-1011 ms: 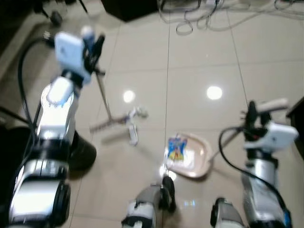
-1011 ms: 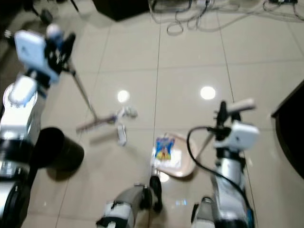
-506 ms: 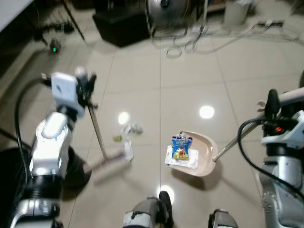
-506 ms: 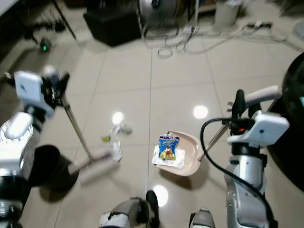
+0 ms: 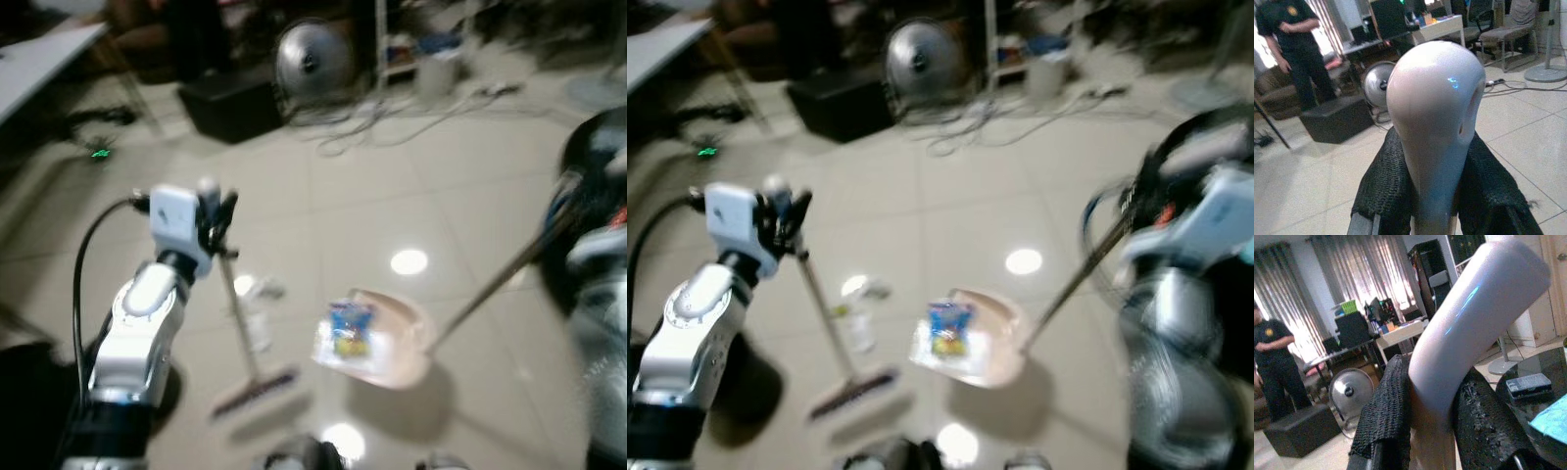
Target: Sweep floor
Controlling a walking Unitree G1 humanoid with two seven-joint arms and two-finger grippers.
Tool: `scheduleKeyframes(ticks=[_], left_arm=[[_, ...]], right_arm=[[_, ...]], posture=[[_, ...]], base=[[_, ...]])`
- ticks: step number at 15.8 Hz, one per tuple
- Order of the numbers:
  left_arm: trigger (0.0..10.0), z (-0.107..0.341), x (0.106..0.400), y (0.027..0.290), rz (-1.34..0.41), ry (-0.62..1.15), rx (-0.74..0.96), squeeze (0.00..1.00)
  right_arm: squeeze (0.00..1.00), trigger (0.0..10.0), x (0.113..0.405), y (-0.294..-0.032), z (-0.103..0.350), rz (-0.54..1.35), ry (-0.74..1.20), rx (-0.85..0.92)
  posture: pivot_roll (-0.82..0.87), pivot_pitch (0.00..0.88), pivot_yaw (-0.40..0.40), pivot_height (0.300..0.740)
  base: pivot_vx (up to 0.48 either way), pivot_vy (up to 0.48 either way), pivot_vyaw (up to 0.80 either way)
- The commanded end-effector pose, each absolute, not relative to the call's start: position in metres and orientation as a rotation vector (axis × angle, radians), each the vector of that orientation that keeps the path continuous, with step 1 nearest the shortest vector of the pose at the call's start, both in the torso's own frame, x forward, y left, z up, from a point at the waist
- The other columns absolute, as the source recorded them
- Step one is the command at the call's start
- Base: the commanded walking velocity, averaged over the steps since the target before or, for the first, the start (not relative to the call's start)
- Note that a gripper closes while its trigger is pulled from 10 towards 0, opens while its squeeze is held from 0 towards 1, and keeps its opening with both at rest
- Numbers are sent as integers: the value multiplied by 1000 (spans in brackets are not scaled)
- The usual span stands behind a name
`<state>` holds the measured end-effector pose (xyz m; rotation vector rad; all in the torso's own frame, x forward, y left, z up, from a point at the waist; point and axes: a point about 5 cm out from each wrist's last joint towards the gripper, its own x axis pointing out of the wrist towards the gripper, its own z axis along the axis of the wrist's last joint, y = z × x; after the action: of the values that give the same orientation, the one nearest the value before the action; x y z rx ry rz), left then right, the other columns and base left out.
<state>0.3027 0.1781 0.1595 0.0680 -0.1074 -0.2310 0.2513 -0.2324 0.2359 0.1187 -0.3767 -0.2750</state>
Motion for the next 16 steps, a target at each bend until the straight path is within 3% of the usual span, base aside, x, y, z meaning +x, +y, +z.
scheduleKeyframes(ticks=[1, 9, 11, 16], left_arm=[[10000, 171, 303, 187, -186, -136, 121, 0], [10000, 169, 297, 203, -103, -112, 180, 0], [10000, 167, 292, 203, -99, -108, 183, 0], [10000, 152, 286, 197, -96, -69, 211, 0]], right_arm=[[0, 10000, 249, -223, 251, -229, -438, 177], [0, 10000, 264, -218, 278, -152, -476, 249], [0, 10000, 269, -215, 283, -120, -474, 243], [0, 10000, 286, -212, 285, -78, -455, 249]], posture=[[-76, 11, 211, 740], [-40, 0, 163, 740], [-28, 0, 143, 740], [-19, 0, 121, 740]], base=[[0, 0, 663], [0, 0, 800], [289, 0, 800], [367, 0, 0]])
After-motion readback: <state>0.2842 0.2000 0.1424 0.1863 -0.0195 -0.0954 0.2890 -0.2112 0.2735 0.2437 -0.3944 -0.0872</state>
